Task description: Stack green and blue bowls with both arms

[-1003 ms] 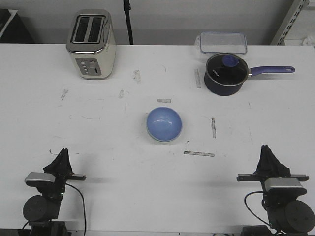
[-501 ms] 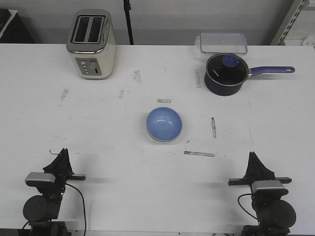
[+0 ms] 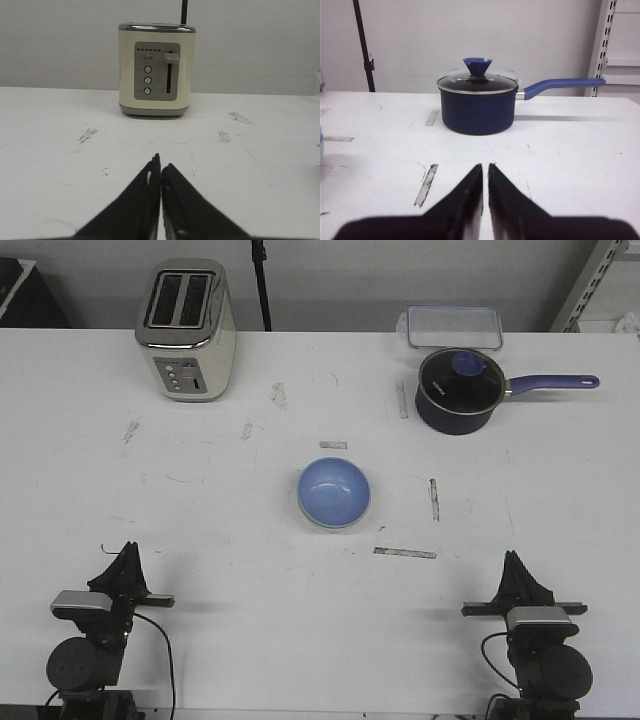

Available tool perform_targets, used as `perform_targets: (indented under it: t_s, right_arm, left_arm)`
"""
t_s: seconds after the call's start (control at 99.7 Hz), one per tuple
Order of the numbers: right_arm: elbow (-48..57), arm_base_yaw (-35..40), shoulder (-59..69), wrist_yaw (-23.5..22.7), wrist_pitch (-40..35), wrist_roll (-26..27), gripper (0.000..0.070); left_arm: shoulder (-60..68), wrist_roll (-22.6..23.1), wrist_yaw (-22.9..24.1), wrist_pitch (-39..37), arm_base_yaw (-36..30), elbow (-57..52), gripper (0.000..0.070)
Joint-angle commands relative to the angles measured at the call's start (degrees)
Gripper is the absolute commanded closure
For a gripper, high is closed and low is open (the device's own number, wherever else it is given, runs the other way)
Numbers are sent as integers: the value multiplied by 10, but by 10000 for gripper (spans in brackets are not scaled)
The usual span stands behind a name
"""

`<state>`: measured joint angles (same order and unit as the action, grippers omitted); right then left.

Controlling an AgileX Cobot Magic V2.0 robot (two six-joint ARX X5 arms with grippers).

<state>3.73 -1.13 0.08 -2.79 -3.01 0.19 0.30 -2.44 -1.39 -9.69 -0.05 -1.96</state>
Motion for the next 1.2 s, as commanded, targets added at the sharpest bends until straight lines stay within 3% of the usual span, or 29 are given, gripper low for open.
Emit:
perform_targets:
  t_s: [0.0,0.311,0.511,1.193]
  right_arm:
    - [-20,2,0,2,45,0,684]
    - [-30,23,0,46,65,1,684]
    - [-30,27,0,28,65,1,684]
    - [-30,27,0,28,65,1,684]
  left_arm:
    - [-1,2,0,-7,0,13,699]
    - [-1,2,0,-7,0,13,699]
    - [-1,2,1,-7,0,13,699]
    - [-1,2,1,-7,0,13,699]
